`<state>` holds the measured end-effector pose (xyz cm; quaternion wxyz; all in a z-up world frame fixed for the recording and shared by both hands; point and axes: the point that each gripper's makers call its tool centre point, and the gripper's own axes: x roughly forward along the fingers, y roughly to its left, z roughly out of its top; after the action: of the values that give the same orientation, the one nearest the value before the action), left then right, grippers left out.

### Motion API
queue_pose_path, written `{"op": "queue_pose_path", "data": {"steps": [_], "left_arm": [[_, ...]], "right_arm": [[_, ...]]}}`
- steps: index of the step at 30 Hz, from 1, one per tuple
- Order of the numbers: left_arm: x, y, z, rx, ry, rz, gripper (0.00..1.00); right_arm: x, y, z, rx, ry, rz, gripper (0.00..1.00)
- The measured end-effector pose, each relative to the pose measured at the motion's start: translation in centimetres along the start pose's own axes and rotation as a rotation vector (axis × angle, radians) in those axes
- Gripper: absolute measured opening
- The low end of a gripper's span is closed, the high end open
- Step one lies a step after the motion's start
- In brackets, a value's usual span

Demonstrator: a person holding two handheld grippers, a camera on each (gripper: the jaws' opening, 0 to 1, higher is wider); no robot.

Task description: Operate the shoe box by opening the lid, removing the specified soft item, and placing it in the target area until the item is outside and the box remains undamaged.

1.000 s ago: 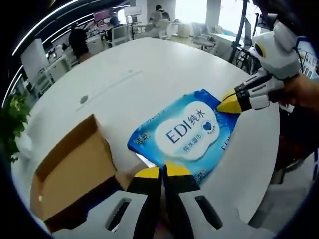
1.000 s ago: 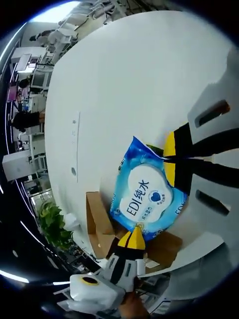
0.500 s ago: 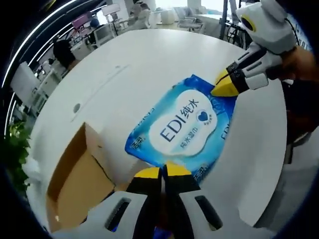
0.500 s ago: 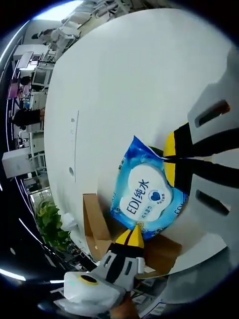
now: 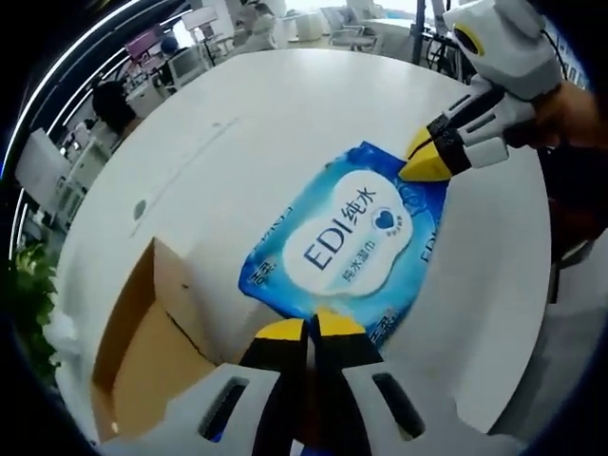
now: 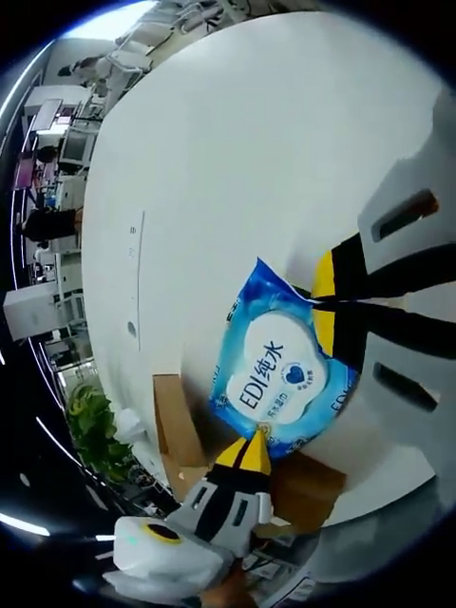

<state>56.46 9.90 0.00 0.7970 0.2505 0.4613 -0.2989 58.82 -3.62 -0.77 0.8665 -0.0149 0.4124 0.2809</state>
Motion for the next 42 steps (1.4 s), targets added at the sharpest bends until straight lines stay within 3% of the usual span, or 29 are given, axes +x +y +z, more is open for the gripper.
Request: {"op": "queue_pose_path", "data": {"steps": [18, 29, 37, 42], "left_arm": [[-1.5, 0.1, -0.1, -0.042, -0.006, -0.016, 0.04], [-3.5, 0.0, 1.0, -0.103, -0.082, -0.038, 0.10], [-4.9, 0.4, 0.8, -0.128, -0.115, -0.032, 0.15], [-6.2, 0.9, 1.1, -0.183, -0.171, -0.030, 0.18]], "right_arm": [[-0.7, -0.5, 0.2, -0.019, -0.023, -0.016, 0.06], [-2.4, 0.2, 0.7, -0.048, -0.038, -0.026, 0.12], [-3.9, 0.8, 0.8, -0.068, -0.030, -0.028, 0.18], [-4.8, 1.5, 0.9, -0.088, -0.016, -0.026, 0.19]]}}
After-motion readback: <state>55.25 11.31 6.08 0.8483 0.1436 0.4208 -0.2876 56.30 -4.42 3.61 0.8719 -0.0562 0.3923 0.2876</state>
